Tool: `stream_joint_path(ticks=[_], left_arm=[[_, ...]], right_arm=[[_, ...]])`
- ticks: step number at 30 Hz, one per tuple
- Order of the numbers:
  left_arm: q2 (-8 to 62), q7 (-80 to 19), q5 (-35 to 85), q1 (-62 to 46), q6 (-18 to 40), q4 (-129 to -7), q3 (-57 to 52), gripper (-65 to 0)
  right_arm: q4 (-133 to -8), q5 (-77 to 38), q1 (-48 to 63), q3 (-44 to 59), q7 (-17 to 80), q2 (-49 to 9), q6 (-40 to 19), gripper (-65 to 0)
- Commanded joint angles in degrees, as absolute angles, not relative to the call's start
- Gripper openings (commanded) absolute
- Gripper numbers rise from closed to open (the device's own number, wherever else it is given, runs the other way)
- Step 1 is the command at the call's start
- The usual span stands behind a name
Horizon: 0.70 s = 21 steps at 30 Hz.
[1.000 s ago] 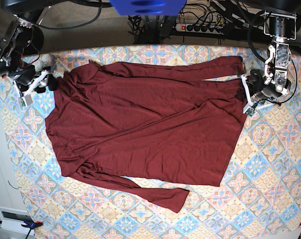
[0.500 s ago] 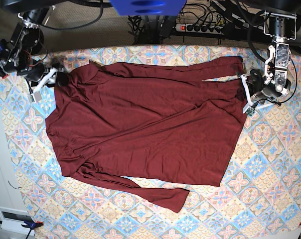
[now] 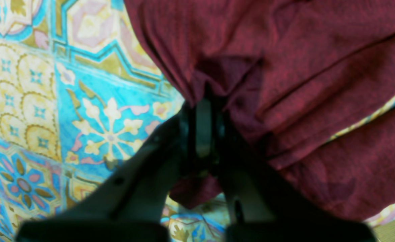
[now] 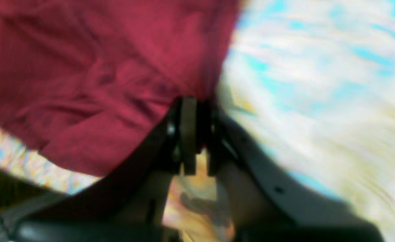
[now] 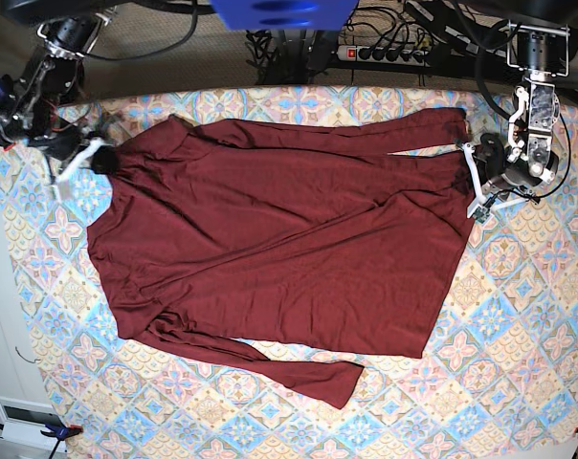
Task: Layout the t-shirt on the table in an organized manner, then fold the t-shirt properly
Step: 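Pull the shoulder with the right gripper away from the left gripper, then pull the shoulder with the left gripper away from the right gripper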
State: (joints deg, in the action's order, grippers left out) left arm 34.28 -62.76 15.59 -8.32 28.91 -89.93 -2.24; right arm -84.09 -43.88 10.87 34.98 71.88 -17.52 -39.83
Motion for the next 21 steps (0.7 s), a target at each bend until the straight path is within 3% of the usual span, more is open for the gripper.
stream_joint_path(ticks=[1, 9, 21], left_arm=[[35.4, -62.4, 15.9, -7.9, 28.8, -90.7, -2.9, -65.0], [35.3, -62.4, 15.9, -8.0, 28.8, -90.7, -2.5, -65.0], [36.8, -62.5, 21.8, -10.1, 28.8, -90.9, -2.5, -65.0]], right_arm=[[-85.0, -44.6, 10.8, 36.7, 71.4, -18.9, -40.0, -64.1], [-84.6, -44.6, 14.0, 38.5, 72.0, -24.7, -40.0, -64.1], [-84.6, -44.4, 16.0, 38.5, 72.0, -24.8, -40.0, -64.1]])
